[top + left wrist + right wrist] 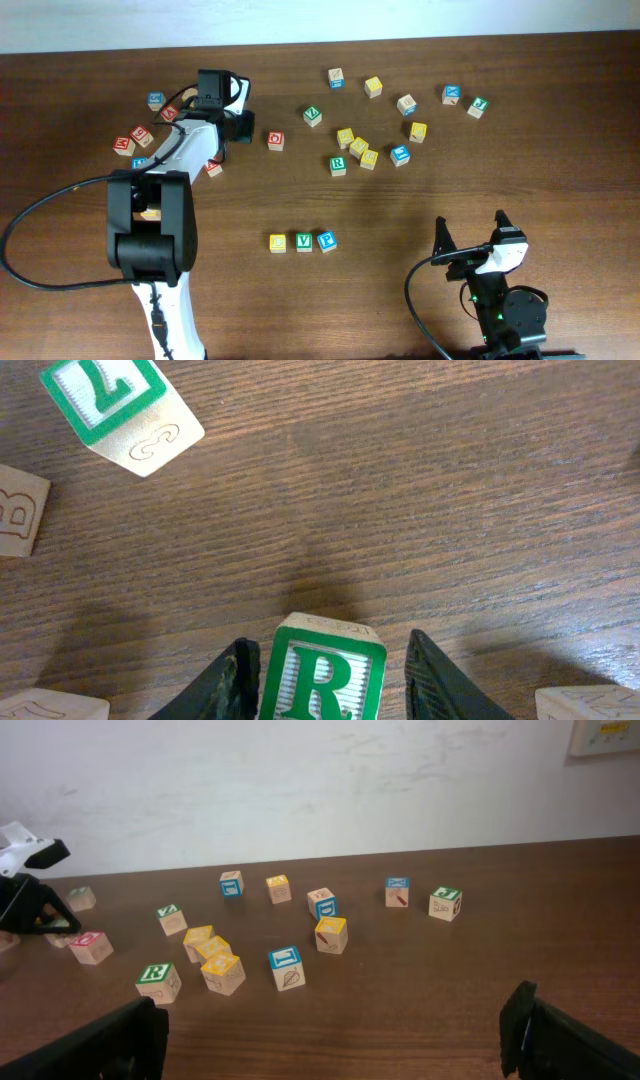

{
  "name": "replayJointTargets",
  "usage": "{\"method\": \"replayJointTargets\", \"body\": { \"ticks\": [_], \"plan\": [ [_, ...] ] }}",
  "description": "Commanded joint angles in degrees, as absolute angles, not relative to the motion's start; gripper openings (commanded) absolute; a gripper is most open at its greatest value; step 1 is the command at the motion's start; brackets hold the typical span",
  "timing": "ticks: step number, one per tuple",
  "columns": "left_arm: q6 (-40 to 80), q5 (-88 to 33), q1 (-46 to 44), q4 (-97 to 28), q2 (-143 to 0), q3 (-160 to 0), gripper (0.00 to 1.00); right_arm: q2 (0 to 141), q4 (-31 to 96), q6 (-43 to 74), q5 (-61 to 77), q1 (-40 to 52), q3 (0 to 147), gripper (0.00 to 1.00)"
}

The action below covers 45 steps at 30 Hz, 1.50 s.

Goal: Spell out CVPR
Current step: 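Grasp the green R block with the left gripper, then place the green R block right of the blue P block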

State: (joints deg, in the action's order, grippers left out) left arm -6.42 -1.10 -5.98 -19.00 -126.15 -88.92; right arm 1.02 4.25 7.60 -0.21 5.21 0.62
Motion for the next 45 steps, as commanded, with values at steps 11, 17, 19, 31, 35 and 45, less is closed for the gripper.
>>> {"method": "replayJointTargets", "body": {
  "ticks": [11,17,19,31,35,45],
  "plan": [
    [-6.57,-1.78,-5.85,-20.91,-126.41,-89.03,0.16,0.73,4.64,7.94,-0.67,4.8,0.32,0.98],
    [-6.44,-4.16,-5.85,-22.2,-123.42,-89.03,0.18,0.73,4.64,7.94,-0.67,4.8,0.32,0.98],
    [-2.46,-7.86,-5.85,-23.27,-120.14,-89.03,0.18,0.73,4.64,7.94,-0.67,4.8,0.32,0.98],
    [16.05,-24.67,-12.4,-59.79,-97.36,-89.03,0.08,0.73,4.64,7.94,-0.67,4.8,0.32,0.98],
    [24.71,-20.58,-26.76,-64.07,-97.49,-87.29,0.12,0.73,4.64,7.94,-0.67,4.8,0.32,0.98],
    [44.99,-5.76,-46.15,-42.83,-97.6,-71.0,0.15,0.73,4.64,7.94,-0.67,4.8,0.32,0.98]
  ]
}}
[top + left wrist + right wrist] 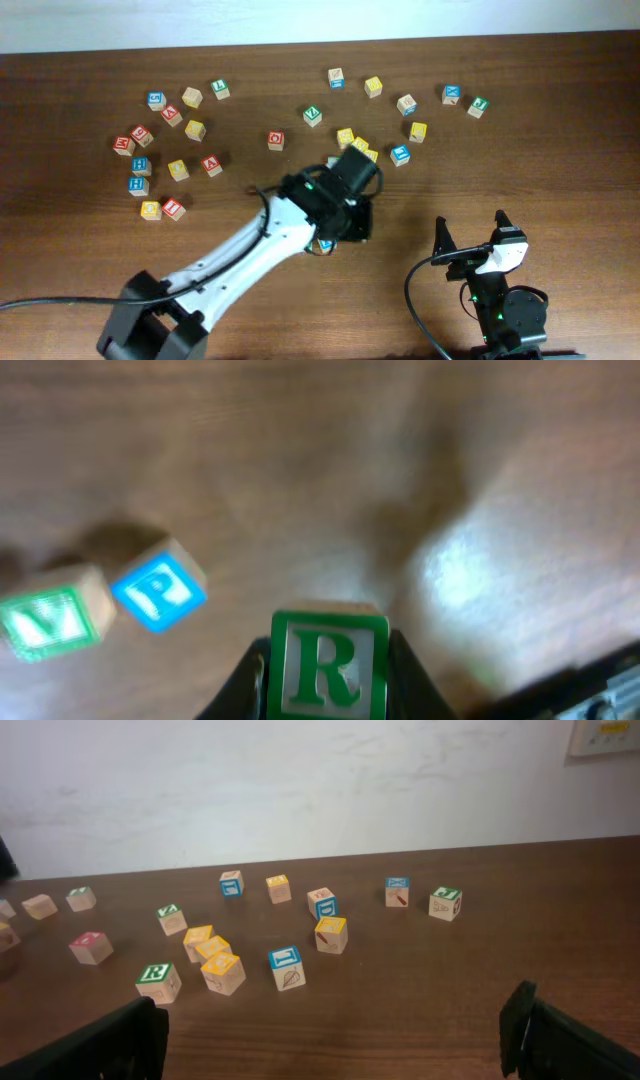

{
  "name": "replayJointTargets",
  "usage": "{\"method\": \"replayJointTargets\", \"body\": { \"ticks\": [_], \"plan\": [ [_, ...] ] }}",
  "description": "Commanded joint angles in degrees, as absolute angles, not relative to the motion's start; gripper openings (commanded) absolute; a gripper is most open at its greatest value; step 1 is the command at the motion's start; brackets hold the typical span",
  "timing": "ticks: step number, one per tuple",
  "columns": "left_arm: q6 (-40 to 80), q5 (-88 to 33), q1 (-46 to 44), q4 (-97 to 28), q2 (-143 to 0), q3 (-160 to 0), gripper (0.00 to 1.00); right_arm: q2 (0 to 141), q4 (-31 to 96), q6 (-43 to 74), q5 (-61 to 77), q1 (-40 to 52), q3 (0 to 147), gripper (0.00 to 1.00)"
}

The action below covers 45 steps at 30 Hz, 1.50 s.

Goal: Spell out CVPR
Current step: 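Place the green R block right of the blue P block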

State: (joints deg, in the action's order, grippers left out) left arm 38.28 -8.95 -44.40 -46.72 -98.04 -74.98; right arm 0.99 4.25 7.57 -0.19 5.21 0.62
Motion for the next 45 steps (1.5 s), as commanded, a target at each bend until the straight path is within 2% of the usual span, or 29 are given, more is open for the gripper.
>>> {"method": "replayJointTargets", "body": {
  "ticks": [1,3,8,20,23,24,28,35,42,45],
  "plan": [
    [47.94,-1.32,-46.81,-40.62,-97.78,-69.04,0.15,0.73,4.62,7.94,-0.67,4.8,0.32,0.98],
    [50.57,2.9,-47.86,-36.91,-98.06,-66.43,0.15,0.73,4.64,7.94,-0.67,4.8,0.32,0.98],
    [51.94,3.07,-51.13,-29.95,-105.25,-65.23,0.15,0.73,4.64,7.94,-0.67,4.8,0.32,0.98],
    [52.9,10.28,-51.13,-29.58,-107.13,-65.25,0.19,0.73,4.64,7.92,-0.67,4.8,0.32,0.98],
    [52.9,10.26,-51.13,-29.58,-107.13,-65.3,0.22,0.73,4.64,7.94,-0.67,4.8,0.32,0.98],
    [52.9,9.98,-51.13,-29.58,-107.13,-65.3,0.26,0.73,4.64,7.94,-0.67,4.8,0.32,0.98],
    [52.88,8.78,-51.13,-29.58,-107.13,-65.32,0.29,0.73,4.64,7.94,-0.67,4.8,0.32,0.99],
    [52.18,9.26,-50.96,-29.67,-107.0,-67.29,0.27,0.73,4.64,7.94,-0.67,4.8,0.32,0.98],
    [50.68,10.74,-48.07,-36.05,-99.92,-69.52,0.3,0.73,4.64,7.94,-0.67,4.8,0.32,0.98],
    [50.41,10.72,-47.81,-36.53,-95.0,-69.54,0.35,0.73,4.64,7.94,-0.67,4.8,0.32,0.98]
  ]
}}
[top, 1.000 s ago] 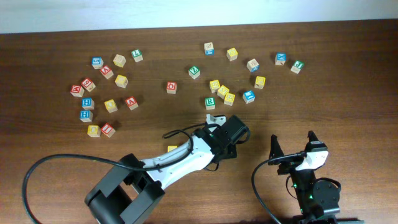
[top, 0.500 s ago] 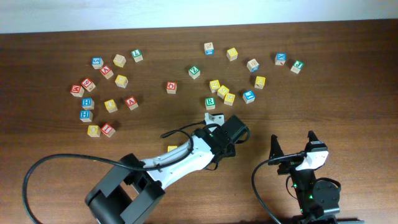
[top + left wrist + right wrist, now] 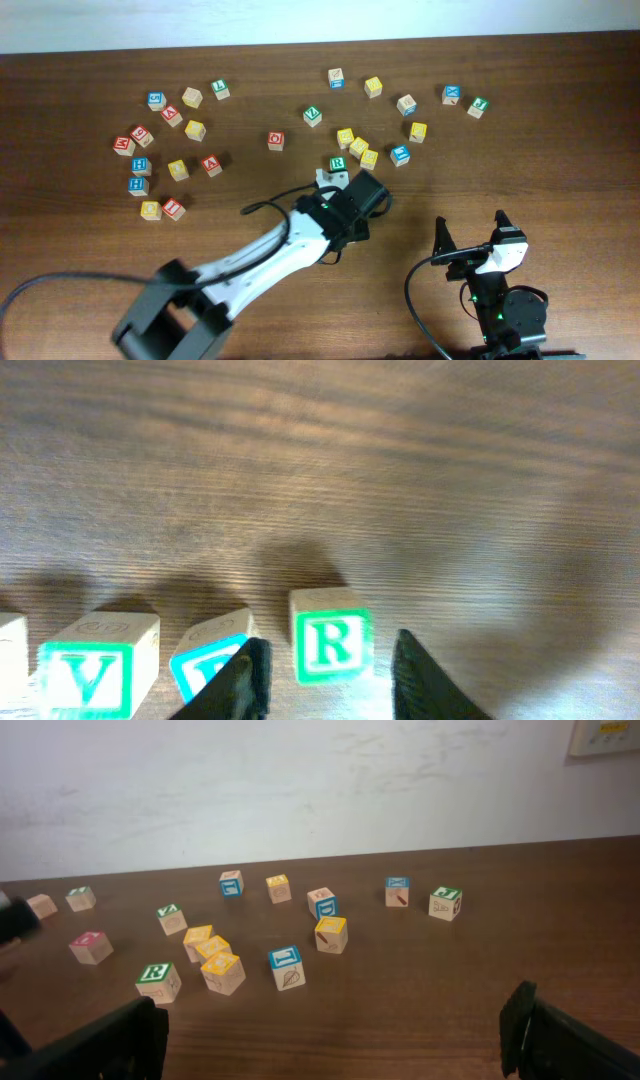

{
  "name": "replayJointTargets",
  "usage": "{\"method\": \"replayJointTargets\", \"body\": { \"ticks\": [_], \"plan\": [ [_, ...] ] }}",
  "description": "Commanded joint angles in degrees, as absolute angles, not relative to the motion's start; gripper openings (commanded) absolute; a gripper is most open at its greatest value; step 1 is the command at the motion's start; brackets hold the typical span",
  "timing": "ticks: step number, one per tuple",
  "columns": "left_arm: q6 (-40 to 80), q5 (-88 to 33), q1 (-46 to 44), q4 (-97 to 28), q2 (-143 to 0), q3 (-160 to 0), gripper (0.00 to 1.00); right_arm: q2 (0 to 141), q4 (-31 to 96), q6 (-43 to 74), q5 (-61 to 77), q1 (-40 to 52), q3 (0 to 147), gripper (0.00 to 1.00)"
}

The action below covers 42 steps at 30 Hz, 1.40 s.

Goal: Spell out CVPR
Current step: 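Place the green R block right of the blue P block, then lower both grippers to the row's left and right ends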

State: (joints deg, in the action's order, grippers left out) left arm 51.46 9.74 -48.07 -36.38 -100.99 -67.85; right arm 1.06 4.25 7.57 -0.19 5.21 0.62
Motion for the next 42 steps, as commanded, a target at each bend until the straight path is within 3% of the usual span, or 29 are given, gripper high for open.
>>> {"method": "replayJointTargets", "body": {
  "ticks": [1,4,5,6,7,8,10,12,13,14,20,22,24,26,28,31,35,36,37,39,42],
  "plan": [
    [49.95,10.72,-47.81,-36.53,-92.95,-69.54,0.36,0.73,4.64,7.94,-0.67,4.8,0.32,0.98],
    [49.15,10.33,-46.39,-38.63,-84.68,-69.54,0.45,0.73,4.64,7.94,-0.67,4.8,0.32,0.98],
    [44.29,9.8,-39.55,-48.66,-76.42,-69.54,0.52,0.73,4.64,7.94,-0.67,4.8,0.32,0.98],
    [42.06,9.67,-35.79,-53.84,-73.17,-69.54,0.65,0.73,4.64,7.94,-0.67,4.8,0.32,0.98],
    [42.09,9.72,-32.77,-58.89,-70.52,-69.54,0.92,0.73,4.64,7.94,-0.67,4.8,0.32,0.98],
    [42.09,9.96,-30.65,-63.64,-68.82,-69.54,0.99,0.73,4.64,7.92,-0.67,4.8,0.32,0.98],
    [42.11,11.14,-29.98,-69.38,-68.69,-69.41,0.98,0.73,4.64,7.94,-0.67,4.8,0.32,0.98],
    [42.15,11.81,-29.93,-71.59,-70.13,-69.36,0.77,0.73,4.64,7.94,-0.67,4.8,0.32,0.98],
    [42.15,11.62,-29.93,-71.66,-70.89,-69.36,0.88,0.73,4.64,7.94,-0.67,4.8,0.32,0.98],
    [42.15,11.35,-29.93,-72.4,-71.66,-69.34,0.89,0.73,4.64,7.94,-0.67,4.8,0.32,0.98],
    [42.15,4.19,-29.98,-73.08,-74.89,-68.49,0.86,0.73,4.62,7.94,-0.56,4.8,0.32,0.98],
    [42.15,4.08,-29.98,-71.81,-75.07,-65.36,0.79,0.73,4.1,7.97,4.56,4.8,0.32,0.98],
    [42.15,3.53,-29.98,-67.96,-75.09,-61.84,0.82,0.73,3.33,8.21,13.08,4.84,0.32,0.98],
    [42.15,3.2,-29.98,-67.92,-75.11,-61.45,0.82,0.73,0.93,20.47,35.86,4.84,0.32,0.98],
    [42.15,3.05,-29.98,-67.94,-75.11,-61.17,0.89,0.73,-0.47,32.99,39.51,4.84,0.32,0.99],
    [42.15,1.19,-29.98,-67.96,-75.11,-61.14,0.91,0.73,-10.52,38.48,47.9,4.84,0.32,0.98],
    [42.15,-0.71,-30.0,-68.66,-75.11,-61.04,0.95,0.73,-12.36,50.76,49.45,4.84,0.32,0.98],
    [42.15,-0.89,-30.0,-68.64,-75.11,-61.04,0.84,0.73,-14.15,51.77,49.5,4.84,0.32,0.98],
    [42.13,-1.39,-29.98,-68.71,-75.11,-61.04,0.84,0.73,-19.4,51.72,47.68,4.84,0.32,0.98],
    [42.15,-1.37,-29.93,-68.82,-75.11,-61.04,0.98,0.73,-31.7,51.66,41.87,4.84,1.54,0.98],
    [42.13,-1.34,-29.93,-68.62,-75.11,-61.04,0.99,0.73,-28.23,40.42,38.0,4.82,11.38,0.98]
  ]
}}
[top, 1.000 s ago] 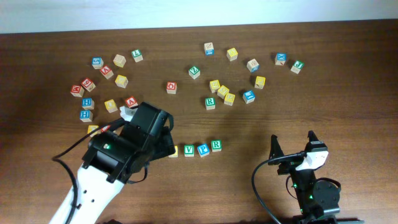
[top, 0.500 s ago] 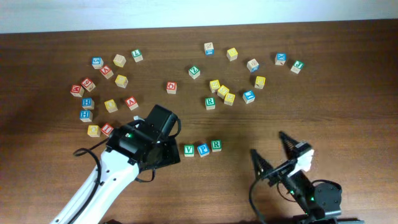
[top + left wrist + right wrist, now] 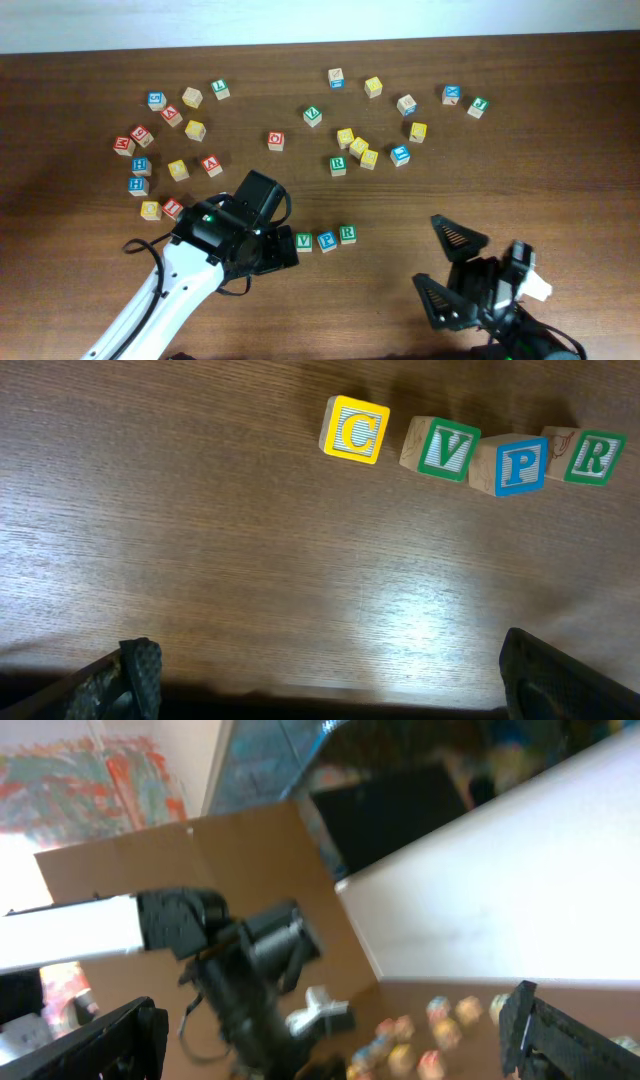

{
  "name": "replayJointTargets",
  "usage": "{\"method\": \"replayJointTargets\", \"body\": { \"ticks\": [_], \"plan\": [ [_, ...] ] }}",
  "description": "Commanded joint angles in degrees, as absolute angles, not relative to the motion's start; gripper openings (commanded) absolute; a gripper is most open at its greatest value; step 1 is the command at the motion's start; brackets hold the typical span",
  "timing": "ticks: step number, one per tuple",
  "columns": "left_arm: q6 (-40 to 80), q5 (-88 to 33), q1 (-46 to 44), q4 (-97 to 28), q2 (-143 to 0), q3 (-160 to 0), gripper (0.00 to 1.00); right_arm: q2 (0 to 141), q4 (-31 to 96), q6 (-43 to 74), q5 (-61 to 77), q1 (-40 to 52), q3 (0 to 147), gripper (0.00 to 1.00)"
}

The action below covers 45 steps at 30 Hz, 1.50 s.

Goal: Spell out CVPR
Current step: 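Lower both grippers to the row's left and right ends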

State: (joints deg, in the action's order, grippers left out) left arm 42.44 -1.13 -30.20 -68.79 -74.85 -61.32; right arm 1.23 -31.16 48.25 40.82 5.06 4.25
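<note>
The left wrist view shows four blocks in a row on the brown table: yellow C [image 3: 355, 430], green V [image 3: 443, 448], blue P [image 3: 510, 464] and green R [image 3: 592, 455]. From overhead I see V [image 3: 304, 241], P [image 3: 326, 240] and R [image 3: 347, 234], while the C is hidden under my left gripper [image 3: 280, 250]. That left gripper [image 3: 335, 690] stands open and empty, back from the row. My right gripper [image 3: 447, 268] is open and empty at the front right; its wrist view [image 3: 335, 1050] is blurred.
Loose letter blocks lie in a cluster at the far left [image 3: 165, 150] and another at the far middle [image 3: 360, 150], which includes a second green R [image 3: 338, 165]. More blocks sit near the back right [image 3: 452, 95].
My left gripper was low with open jaws around the R beside the P; it now sits back to the left of the row. The right arm has tilted, and its camera faces elsewhere.
First my left gripper stood open around a green R at the far left, with C, V, P lined up in front. Then it was shut on the R near the P. Then the R stood beside the P between open jaws. Now the gripper is clear.
</note>
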Motion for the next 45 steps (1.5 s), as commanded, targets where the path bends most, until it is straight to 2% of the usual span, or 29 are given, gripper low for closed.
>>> {"method": "replayJointTargets", "body": {
  "ticks": [1,3,5,8,10,11,13,16,18,19,22,23,25,26,27,28,29,30,32,33,34,35,39,42,45],
  "plan": [
    [42.15,-1.34,-29.93,-68.58,-75.11,-61.04,0.99,0.8,-22.13,36.77,36.95,4.84,15.42,0.98],
    [42.13,-1.34,-29.93,-68.58,-75.11,-61.04,0.99,3.29,-6.9,25.02,34.85,4.84,26.55,0.98],
    [42.15,-1.32,-29.93,-68.55,-75.11,-61.04,0.99,14.63,9.39,14.13,33.8,4.84,42.7,0.98],
    [42.15,0.93,-29.93,-67.48,-75.11,-61.04,0.99,35.38,33.85,4.62,33.76,4.84,60.62,0.98],
    [42.15,2.61,-29.93,-66.37,-75.11,-61.04,0.99,46.83,45.15,3.75,31.81,4.84,68.47,0.98],
    [42.15,2.96,-29.93,-66.13,-75.11,-61.04,0.79,52.07,51.44,3.18,29.98,4.84,71.75,0.98],
    [42.13,2.81,-29.98,-65.47,-75.11,-61.04,0.99,63.81,64.97,3.22,27.86,4.84,78.0,0.98],
    [42.13,2.79,-29.98,-65.17,-75.11,-60.99,0.99,72.29,66.61,3.42,43.4,4.84,78.52,0.98],
    [42.13,2.79,-29.98,-65.3,-75.11,-60.99,0.99,77.6,67.57,3.4,45.21,5.21,78.26,1.0],
    [42.13,2.76,-29.98,-65.25,-75.11,-60.99,1.0,80.09,68.53,3.4,41.91,5.98,78.02,0.9],
    [42.13,2.81,-29.98,-65.17,-75.11,-60.99,0.99,86.24,71.0,3.42,33.93,6.85,78.02,0.77],
    [42.13,3.03,-29.98,-65.14,-75.11,-60.99,0.97,87.99,70.85,3.44,32.82,6.85,78.02,0.66],
    [42.15,5.23,-29.98,-64.9,-75.11,-60.99,0.99,90.17,70.57,3.46,29.28,6.85,78.02,0.6],
    [42.15,5.43,-29.98,-64.9,-75.11,-60.99,0.95,90.7,70.54,5.28,26.48,6.85,78.02,0.54],
    [42.15,5.48,-29.98,-64.9,-75.11,-60.99,0.84,90.76,70.57,7.55,24.25,6.85,78.0,0.47],
    [42.15,6.07,-29.91,-64.69,-75.11,-60.99,0.62,90.76,70.54,7.86,23.88,6.87,78.0,0.47],
    [42.39,6.07,-29.91,-64.14,-75.11,-60.99,0.59,91.0,70.08,7.86,23.29,7.2,78.0,0.46],
    [42.37,6.09,-29.89,-63.61,-75.13,-60.99,0.5,91.53,69.45,8.1,23.27,8.03,77.82,0.42],
    [42.35,7.51,-28.45,-63.51,-75.22,-60.99,0.22,92.42,67.24,8.25,23.24,10.63,75.94,0.41],
    [42.35,10.04,-27.03,-63.66,-75.48,-60.99,0.11,92.42,66.02,8.62,22.83,11.31,75.07,0.22],
    [42.37,10.11,-25.98,-63.66,-75.79,-60.99,0.0,92.42,65.12,11.53,20.75,11.57,74.52,0.16],
    [42.35,10.07,-24.86,-63.66,-76.58,-60.97,0.0,92.42,63.59,16.93,17.3,11.66,73.54,0.08],
    [42.35,10.98,-23.57,-61.49,-83.24,-60.71,0.0,92.42,54.46,20.8,16.47,11.66,65.58,0.04],
    [42.35,10.11,-23.55,-59.77,-88.73,-60.71,0.0,92.42,50.0,28.32,16.47,11.73,62.15,0.04],
    [41.67,9.67,-23.44,-58.24,-90.41,-60.71,0.0,92.42,45.39,28.58,16.12,15.0,62.02,0.04]
  ]
}}
